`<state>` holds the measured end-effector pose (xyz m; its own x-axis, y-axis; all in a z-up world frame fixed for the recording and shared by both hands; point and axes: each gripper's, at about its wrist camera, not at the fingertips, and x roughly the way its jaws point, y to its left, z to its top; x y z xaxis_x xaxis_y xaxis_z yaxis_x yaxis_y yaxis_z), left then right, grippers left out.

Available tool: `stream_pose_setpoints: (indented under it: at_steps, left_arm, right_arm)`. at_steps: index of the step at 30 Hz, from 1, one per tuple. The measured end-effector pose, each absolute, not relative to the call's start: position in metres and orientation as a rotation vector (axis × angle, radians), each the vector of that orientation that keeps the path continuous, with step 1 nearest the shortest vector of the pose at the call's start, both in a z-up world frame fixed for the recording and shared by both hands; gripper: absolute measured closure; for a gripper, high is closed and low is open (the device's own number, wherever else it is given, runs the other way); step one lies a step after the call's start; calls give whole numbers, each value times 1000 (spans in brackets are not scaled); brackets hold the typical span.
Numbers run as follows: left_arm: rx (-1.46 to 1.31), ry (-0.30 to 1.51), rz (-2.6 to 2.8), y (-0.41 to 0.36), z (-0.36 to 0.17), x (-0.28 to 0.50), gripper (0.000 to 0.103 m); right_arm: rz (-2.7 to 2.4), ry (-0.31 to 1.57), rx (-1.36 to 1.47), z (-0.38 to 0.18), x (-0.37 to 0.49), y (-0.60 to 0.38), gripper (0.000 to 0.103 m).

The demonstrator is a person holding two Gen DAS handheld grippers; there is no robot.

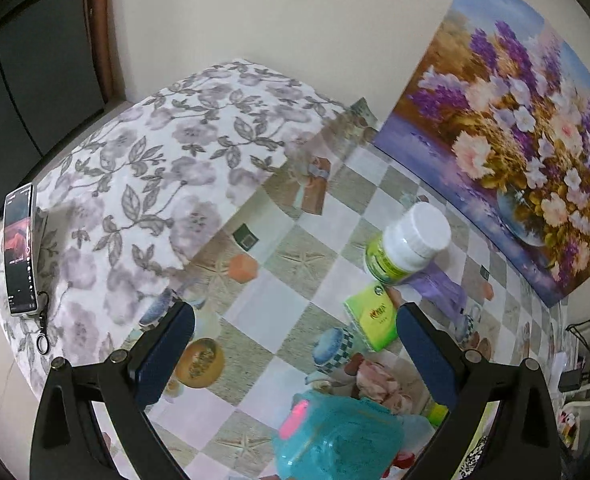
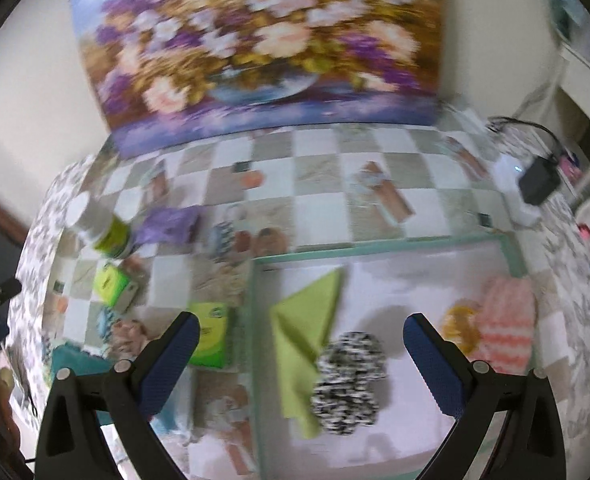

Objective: Organize soft objects
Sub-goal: 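Move both tools away from the tray toward the pile of items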

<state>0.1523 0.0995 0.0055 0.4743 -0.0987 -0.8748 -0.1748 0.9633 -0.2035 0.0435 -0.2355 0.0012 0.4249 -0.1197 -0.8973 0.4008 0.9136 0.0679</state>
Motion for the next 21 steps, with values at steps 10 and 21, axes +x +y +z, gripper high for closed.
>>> stream_pose_setpoints:
  at_steps: [10, 21]
  left_arm:
    - [-293, 1070, 98, 124, 0, 157, 2]
    - [-255, 1165, 18, 104, -16, 170, 2]
  right_arm:
    - [-239, 1104, 299, -7, 63, -201, 0]
    - [-192, 1148, 278, -30, 77, -188, 1]
